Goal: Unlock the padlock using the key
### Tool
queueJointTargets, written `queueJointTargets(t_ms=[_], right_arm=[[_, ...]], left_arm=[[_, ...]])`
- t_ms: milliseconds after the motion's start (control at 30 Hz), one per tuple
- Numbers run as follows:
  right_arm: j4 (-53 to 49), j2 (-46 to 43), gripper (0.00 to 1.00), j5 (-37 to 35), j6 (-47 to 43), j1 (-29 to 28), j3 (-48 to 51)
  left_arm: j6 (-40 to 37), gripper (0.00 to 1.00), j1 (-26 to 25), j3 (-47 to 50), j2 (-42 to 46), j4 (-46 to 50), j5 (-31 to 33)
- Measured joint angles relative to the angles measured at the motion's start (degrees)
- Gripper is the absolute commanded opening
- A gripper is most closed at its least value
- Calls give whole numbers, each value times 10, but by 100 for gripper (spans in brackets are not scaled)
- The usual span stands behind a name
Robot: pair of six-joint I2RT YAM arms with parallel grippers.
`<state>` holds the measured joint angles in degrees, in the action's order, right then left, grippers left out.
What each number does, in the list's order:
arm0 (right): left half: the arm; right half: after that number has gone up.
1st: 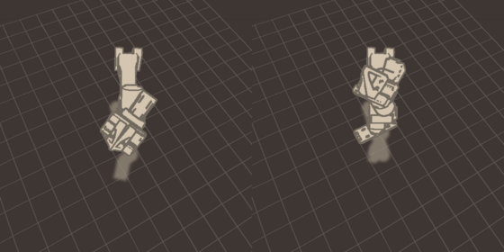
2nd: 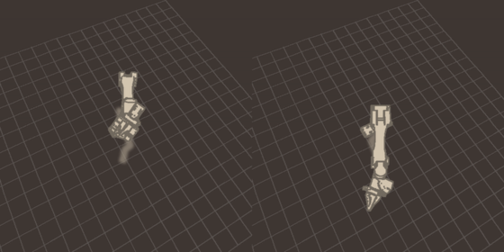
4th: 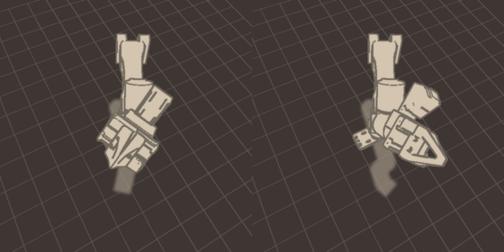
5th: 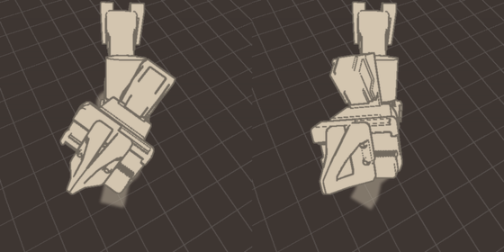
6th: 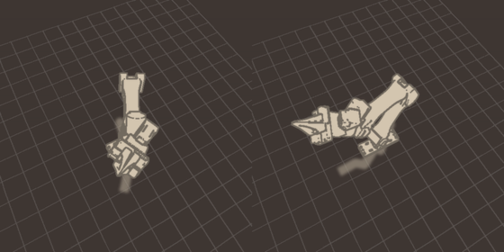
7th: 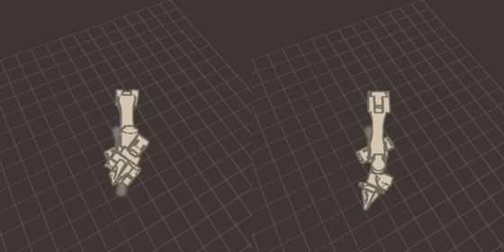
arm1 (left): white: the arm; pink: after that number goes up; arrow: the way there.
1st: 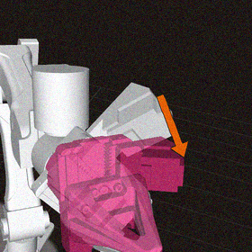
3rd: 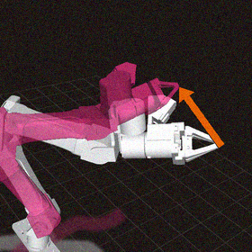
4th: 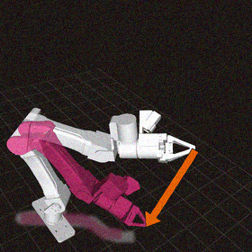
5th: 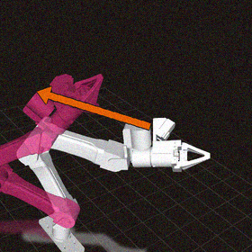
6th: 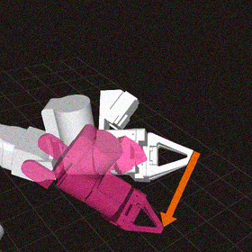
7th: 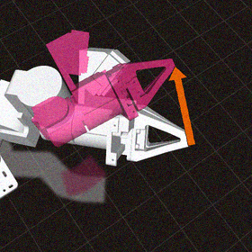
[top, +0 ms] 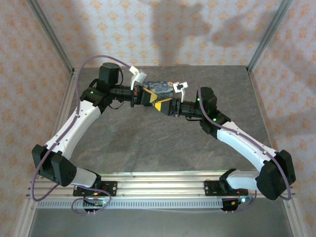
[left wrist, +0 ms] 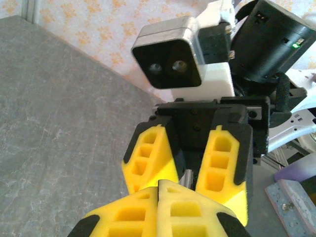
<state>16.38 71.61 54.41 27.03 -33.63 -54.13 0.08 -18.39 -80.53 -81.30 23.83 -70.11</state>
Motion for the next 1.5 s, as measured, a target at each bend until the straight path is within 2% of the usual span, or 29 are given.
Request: queueJointTargets(t_ms=[133, 200, 367, 533, 567, 633, 667, 833, 933, 1067, 1233, 1500], right_arm=[[2, 14, 33, 8, 0, -5, -7], [4, 19, 27, 11, -1, -7, -10], [10, 23, 1, 17, -1, -7, -12], [19, 24, 0, 22, 2, -7, -13], [23, 24, 0, 22, 3, -7, -13], [31, 25, 0, 22, 8, -7, -13], [38, 26, 0, 22, 11, -7, -13], [64, 29, 0, 20, 18, -7, -12], [73, 29, 0, 17, 20, -7, -6], [74, 33, 0, 16, 21, -7, -4], [59, 41, 0, 13, 11, -7, -4], [26, 42, 0, 7, -39, -7, -10]], left_arm=[[1, 0, -2, -1, -1, 0, -1], [3, 0, -4, -1, -2, 0, -2], [5, 0, -7, -2, -4, 0, -2], [14, 0, -7, -7, -6, 0, 1], [17, 4, -7, -9, -7, 0, 2], [24, 22, -7, -11, -7, -2, 5], [30, 26, -7, -11, -7, -6, 7], [65, 33, -7, -8, -7, -20, 16], [81, 31, -7, 3, -5, -31, 17], [113, 14, -6, 33, 0, -66, 22], [129, 0, -6, 43, 3, -92, 26], [129, 0, -6, 49, 13, -90, 31]])
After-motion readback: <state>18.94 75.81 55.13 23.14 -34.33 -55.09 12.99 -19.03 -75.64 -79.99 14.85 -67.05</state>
